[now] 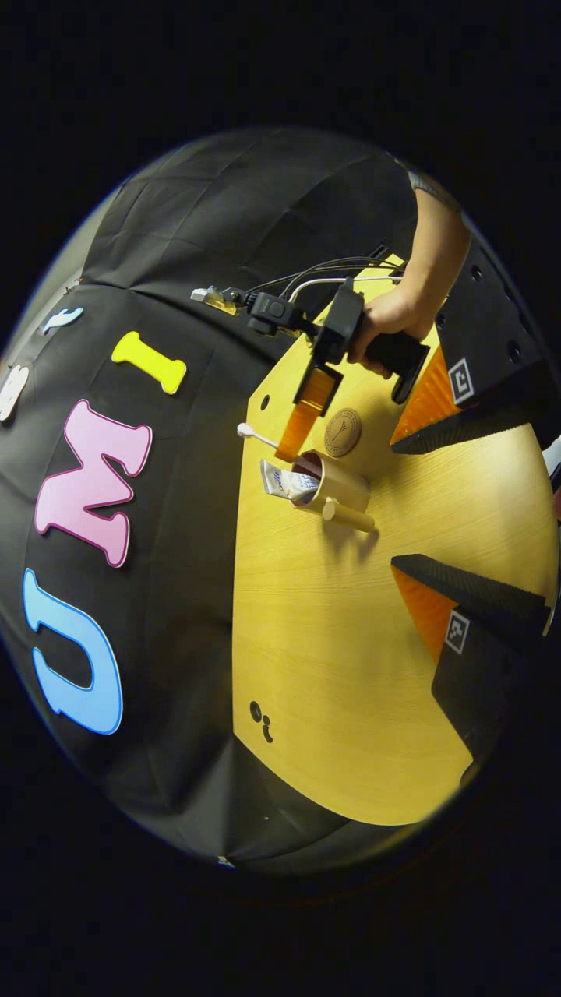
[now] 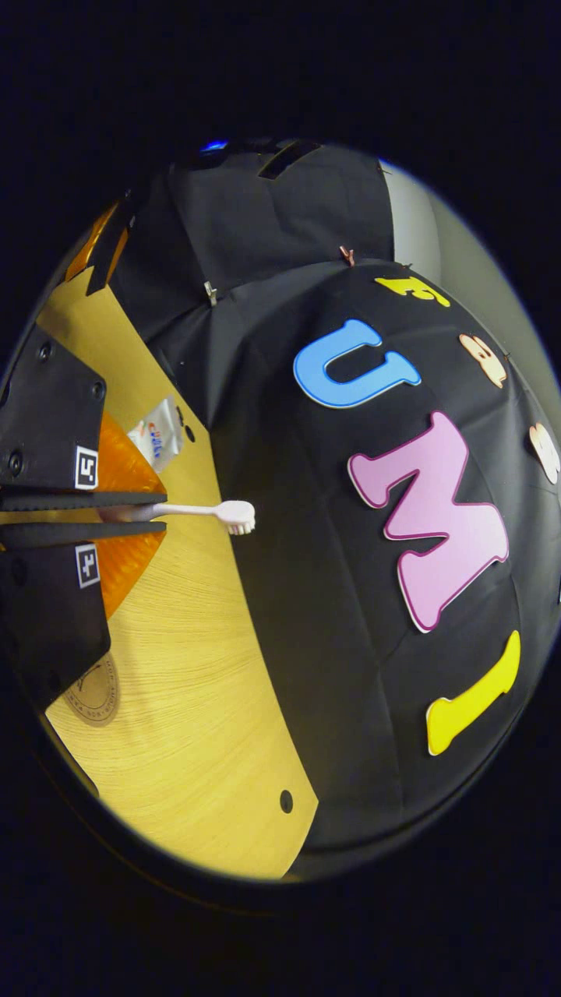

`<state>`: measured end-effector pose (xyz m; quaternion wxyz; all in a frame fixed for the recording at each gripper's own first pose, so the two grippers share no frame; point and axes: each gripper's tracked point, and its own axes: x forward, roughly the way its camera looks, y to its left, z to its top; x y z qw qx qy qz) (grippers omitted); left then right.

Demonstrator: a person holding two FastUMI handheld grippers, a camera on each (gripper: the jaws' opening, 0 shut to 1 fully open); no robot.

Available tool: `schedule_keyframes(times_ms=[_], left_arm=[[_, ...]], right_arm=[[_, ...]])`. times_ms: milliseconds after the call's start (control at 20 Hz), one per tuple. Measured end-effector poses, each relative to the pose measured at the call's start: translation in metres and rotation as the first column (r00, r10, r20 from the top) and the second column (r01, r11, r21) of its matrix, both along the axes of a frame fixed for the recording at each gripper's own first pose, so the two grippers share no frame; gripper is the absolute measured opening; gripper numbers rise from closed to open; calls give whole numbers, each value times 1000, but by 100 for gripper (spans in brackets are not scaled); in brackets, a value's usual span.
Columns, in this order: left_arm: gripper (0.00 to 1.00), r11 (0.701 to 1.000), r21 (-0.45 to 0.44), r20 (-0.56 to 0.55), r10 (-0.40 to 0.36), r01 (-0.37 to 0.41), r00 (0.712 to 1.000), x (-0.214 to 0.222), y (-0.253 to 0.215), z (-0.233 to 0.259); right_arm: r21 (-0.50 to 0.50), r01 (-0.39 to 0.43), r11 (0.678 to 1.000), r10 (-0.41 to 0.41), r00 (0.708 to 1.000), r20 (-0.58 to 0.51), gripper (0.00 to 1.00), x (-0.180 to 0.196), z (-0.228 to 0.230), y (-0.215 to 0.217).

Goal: Put the toothbrush and toothpaste on the desktop into the cup, then pick up the cup and place it on the coaster on the desktop.

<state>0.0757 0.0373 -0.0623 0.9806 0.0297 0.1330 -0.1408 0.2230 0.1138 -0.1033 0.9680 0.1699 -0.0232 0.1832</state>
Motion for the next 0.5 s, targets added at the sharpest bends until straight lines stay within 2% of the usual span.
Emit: schedule_keyframes(times_ms=[100,200,250,300,400,450,500], left_arm=[[81,1000,4,-26,2,-2,1000,9,0,-3],[80,1000,6,-65,4,-3,998,20,-2,-5],[80,1000,6,-82,6,-6,997,25,-3,-6],[81,1000,9,-101,3,-2,995,30,-5,-7],[81,999,37,-133,2,3,991,42,-6,-8],[81,998,55,-143,-1,9,990,48,-7,-8],[81,997,75,-158,-6,18,987,53,-8,-9]], right_arm=[[13,-29,999,29,999,-26,13,-8,-5,6],[28,-52,998,53,998,-46,21,-15,-5,9],[31,-57,998,59,997,-57,12,-18,-6,9],[37,-62,997,64,996,-68,28,-20,-6,8],[33,-56,998,59,993,-99,31,-24,-11,4],[28,-60,998,63,991,-119,21,-26,-15,2],[28,-63,998,67,988,-138,39,-30,-21,1]])
